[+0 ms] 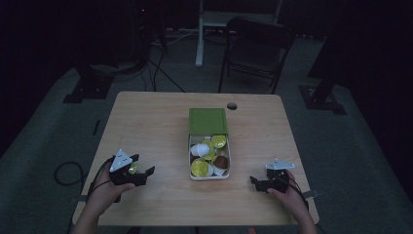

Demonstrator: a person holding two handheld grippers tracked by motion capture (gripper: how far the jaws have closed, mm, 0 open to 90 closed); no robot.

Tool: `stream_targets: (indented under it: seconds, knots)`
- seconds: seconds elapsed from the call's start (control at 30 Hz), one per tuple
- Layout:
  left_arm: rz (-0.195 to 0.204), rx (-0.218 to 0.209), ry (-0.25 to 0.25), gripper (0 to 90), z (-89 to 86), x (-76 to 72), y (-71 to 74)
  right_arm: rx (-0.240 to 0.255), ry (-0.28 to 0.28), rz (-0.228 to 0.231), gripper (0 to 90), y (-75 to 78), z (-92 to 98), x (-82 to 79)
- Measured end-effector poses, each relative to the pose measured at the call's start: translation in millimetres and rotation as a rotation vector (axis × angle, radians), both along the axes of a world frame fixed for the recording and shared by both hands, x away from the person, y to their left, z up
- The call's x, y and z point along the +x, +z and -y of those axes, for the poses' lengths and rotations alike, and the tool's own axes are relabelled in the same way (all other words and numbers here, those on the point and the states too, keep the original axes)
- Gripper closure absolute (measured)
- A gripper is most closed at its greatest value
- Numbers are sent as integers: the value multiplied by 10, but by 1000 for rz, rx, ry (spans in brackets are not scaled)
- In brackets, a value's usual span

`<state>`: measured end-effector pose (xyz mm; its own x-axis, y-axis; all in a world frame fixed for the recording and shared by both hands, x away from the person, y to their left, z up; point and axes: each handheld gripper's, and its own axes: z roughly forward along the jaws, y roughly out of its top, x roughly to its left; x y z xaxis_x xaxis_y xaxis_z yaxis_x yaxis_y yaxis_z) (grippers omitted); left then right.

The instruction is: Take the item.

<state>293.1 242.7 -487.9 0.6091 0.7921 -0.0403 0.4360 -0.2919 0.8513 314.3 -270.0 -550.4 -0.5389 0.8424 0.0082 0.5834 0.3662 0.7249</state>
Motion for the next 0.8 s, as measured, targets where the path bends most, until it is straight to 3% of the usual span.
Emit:
stream_targets:
  seconds: [0.17,0.37,0.5,0.8]
  knots:
    - [-17,-6,-52,195,104,-3,-27,0,0,0,126,0,0,0]
    - [10,8,-145,195,252,-30,-72,0,0,0,126,0,0,0]
    - [-3,27,-199,195,368,-53,-120,0,0,0,126,0,0,1]
    - [-41,59,-271,195,527,-83,-210,0,1,1,126,0,0,1]
